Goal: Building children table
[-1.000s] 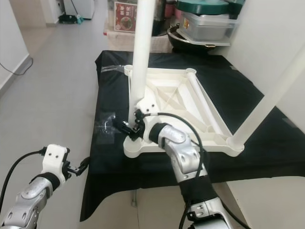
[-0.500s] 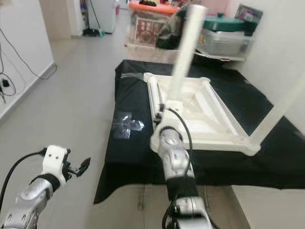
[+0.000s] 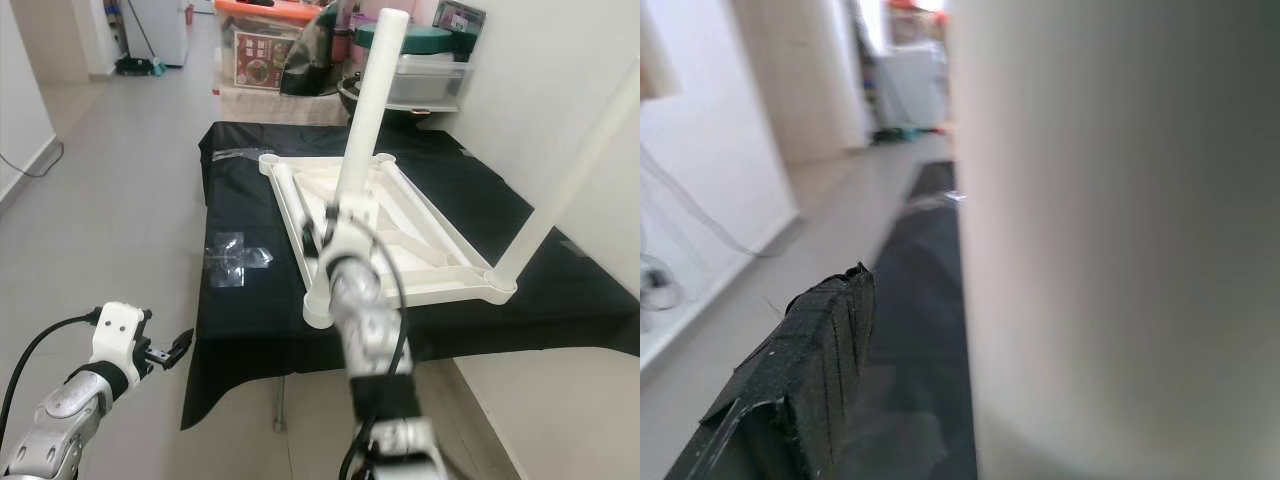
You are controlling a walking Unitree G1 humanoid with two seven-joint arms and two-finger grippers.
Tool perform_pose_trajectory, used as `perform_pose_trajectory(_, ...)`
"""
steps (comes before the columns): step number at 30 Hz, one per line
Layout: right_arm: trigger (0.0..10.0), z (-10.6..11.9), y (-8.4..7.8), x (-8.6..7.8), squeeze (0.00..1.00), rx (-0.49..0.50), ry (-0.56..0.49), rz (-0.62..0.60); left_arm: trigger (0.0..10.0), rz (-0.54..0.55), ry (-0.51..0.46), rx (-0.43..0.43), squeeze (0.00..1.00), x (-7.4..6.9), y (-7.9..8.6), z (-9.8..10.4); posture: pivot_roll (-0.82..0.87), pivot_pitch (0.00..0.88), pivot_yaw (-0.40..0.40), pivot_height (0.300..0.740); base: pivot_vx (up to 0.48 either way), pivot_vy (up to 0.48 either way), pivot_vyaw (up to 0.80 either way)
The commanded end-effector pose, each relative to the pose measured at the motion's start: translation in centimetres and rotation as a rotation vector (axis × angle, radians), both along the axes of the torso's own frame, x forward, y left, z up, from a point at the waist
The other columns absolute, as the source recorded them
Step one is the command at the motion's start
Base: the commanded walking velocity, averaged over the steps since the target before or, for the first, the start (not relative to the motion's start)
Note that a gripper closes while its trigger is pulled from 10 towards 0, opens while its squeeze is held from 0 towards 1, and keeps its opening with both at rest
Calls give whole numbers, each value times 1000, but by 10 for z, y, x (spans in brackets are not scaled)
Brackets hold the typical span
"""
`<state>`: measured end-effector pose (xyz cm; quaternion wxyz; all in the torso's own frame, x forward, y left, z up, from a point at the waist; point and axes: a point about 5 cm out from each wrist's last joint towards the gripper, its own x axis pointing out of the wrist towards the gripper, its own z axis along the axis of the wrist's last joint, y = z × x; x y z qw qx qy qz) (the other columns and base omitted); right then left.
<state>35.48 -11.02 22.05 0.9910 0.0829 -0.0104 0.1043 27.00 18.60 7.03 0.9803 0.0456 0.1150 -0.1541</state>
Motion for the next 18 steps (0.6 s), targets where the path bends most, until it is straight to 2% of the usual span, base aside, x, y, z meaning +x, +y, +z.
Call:
perform_pose_trajectory(1, 10000, -7, -1, 0, 0, -3, 37, 119, 10000, 1, 12, -13, 0, -2, -1, -3, 65, 0, -111, 740, 0, 0, 0)
perform_pose_trajectory(2, 10000, -7, -1, 0, 0, -3, 37, 119, 10000, 1, 12, -13, 0, -2, -1, -3, 65, 0, -111, 740, 0, 0, 0)
perform_pose_trajectory(3, 10000, -3, -9, 1, 0, -64, -2, 246, 10000, 2, 11, -13, 0, -2, 0, -2, 62, 0, -110, 740, 0, 0, 0)
perform_pose_trajectory(4, 10000, -5, -13, 2, 0, -115, -11, 290, 10000, 2, 12, -12, 0, -1, 0, -2, 62, 0, -110, 740, 0, 0, 0)
perform_pose_trajectory(5, 10000, -5, -13, 2, 0, -115, -11, 290, 10000, 2, 12, -12, 0, -1, 0, -2, 62, 0, -110, 740, 0, 0, 0)
perform_pose_trajectory(6, 10000, -12, -13, 3, 0, -162, 1, 341, 10000, 1, 13, -11, 0, -1, -1, -3, 62, 0, -110, 740, 0, 0, 0)
perform_pose_trajectory(11, 9843, -34, -6, 2, 0, -209, 63, 438, 10000, 2, 12, -13, 0, -1, -2, -3, 67, 0, -117, 740, 0, 0, 0)
perform_pose_trajectory(12, 0, -39, -4, 2, 0, -209, 78, 445, 10000, 2, 12, -14, 0, -1, -2, -3, 70, 0, -118, 740, 0, 0, 0)
perform_pose_trajectory(16, 0, -47, -5, 10, 0, -194, 115, 333, 10000, 1, 13, -14, 0, -2, -2, -3, 74, 0, -118, 740, 0, 0, 0)
perform_pose_trajectory(18, 0, -59, -34, 23, 0, -103, 232, -64, 10000, 2, 15, -10, 0, -2, -1, -3, 74, 0, -115, 740, 0, 0, 0)
